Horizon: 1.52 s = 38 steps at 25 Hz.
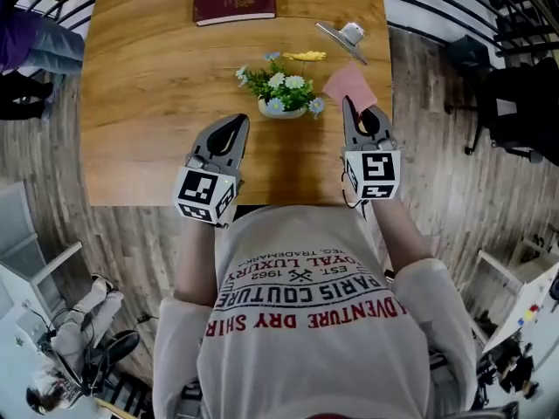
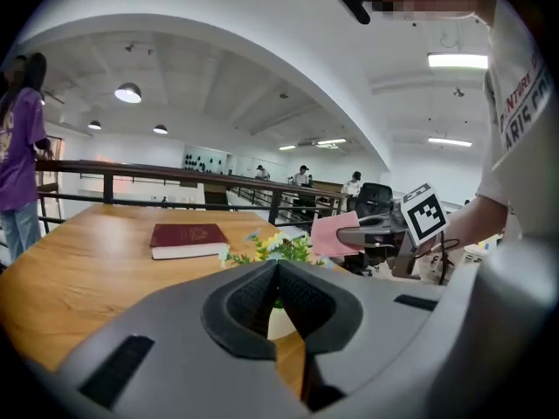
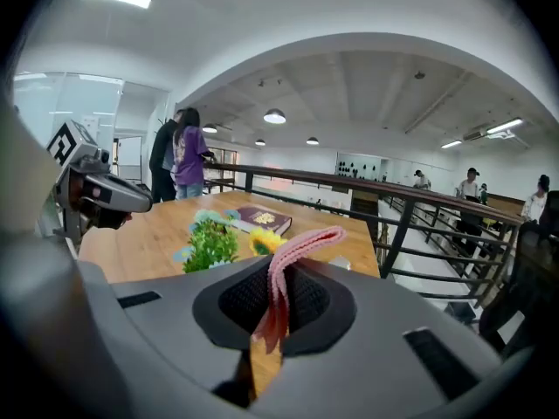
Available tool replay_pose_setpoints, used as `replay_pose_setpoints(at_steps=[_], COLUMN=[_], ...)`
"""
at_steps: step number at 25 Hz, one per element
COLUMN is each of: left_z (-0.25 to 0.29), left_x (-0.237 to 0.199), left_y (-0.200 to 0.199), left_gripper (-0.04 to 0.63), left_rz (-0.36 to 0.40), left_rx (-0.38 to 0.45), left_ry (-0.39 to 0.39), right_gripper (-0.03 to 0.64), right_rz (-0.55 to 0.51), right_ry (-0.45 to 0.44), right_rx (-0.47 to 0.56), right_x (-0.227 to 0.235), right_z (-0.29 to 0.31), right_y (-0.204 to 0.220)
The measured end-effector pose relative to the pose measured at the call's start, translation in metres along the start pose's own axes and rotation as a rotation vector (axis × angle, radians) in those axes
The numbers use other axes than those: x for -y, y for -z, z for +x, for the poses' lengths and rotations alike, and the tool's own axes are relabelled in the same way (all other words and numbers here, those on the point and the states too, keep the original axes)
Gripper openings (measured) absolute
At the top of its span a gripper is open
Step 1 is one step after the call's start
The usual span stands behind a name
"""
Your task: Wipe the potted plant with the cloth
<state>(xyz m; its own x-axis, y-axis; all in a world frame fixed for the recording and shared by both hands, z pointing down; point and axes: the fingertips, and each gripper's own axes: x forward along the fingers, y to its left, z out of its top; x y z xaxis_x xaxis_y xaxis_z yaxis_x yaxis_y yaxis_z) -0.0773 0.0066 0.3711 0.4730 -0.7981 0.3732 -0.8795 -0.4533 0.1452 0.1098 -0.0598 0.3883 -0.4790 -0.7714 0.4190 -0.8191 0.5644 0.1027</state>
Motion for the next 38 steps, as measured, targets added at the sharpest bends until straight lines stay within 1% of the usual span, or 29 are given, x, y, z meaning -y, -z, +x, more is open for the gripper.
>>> replay_pose_setpoints(at_steps=[3, 5, 8, 12, 17, 20, 23, 27, 28, 32, 35, 38], left_z=[0.017, 0.028, 0.044, 0.064, 0.079, 0.089, 0.092, 0.090, 0.091, 0.091, 0.090, 0.090], left_x=[-0.006, -0.007, -0.007, -0.006, -0.007, -0.001, 0.001, 0.002, 0.003, 0.002, 0.002, 0.002], left_y=[0.023, 0.037, 0.050, 0.059, 0.064, 0.068, 0.069, 0.069, 0.069, 0.068, 0.067, 0.067], left_gripper=[0.017, 0.017, 0.017, 0.017, 0.017, 0.017, 0.016, 0.015, 0.015, 0.015, 0.015, 0.015], left_rz=[-0.009, -0.005, 0.012, 0.042, 0.046, 0.064, 0.074, 0.132, 0.134, 0.079, 0.087, 0.087], left_rx=[-0.063, -0.100, -0.137, -0.166, -0.177, -0.191, -0.187, -0.186, -0.186, -0.171, -0.160, -0.149], left_ry=[0.061, 0.100, 0.158, 0.216, 0.265, 0.295, 0.313, 0.337, 0.344, 0.373, 0.389, 0.409], right_gripper=[0.035, 0.035, 0.035, 0.035, 0.035, 0.035, 0.035, 0.035, 0.035, 0.035, 0.035, 0.035], right_rz=[-0.014, -0.023, -0.060, -0.109, -0.164, -0.200, -0.250, -0.325, -0.334, -0.350, -0.334, -0.283], right_ry=[0.014, 0.008, -0.012, -0.046, -0.101, -0.149, -0.187, -0.214, -0.223, -0.266, -0.272, -0.266], right_rx=[-0.094, -0.137, -0.181, -0.208, -0.220, -0.221, -0.231, -0.234, -0.238, -0.251, -0.262, -0.276], right_x=[-0.004, -0.012, -0.021, -0.034, -0.053, -0.059, -0.065, -0.071, -0.072, -0.078, -0.083, -0.089], right_z=[0.015, 0.024, 0.037, 0.053, 0.064, 0.068, 0.070, 0.070, 0.070, 0.063, 0.059, 0.056], right_y=[0.032, 0.048, 0.068, 0.088, 0.098, 0.102, 0.106, 0.105, 0.106, 0.109, 0.112, 0.116])
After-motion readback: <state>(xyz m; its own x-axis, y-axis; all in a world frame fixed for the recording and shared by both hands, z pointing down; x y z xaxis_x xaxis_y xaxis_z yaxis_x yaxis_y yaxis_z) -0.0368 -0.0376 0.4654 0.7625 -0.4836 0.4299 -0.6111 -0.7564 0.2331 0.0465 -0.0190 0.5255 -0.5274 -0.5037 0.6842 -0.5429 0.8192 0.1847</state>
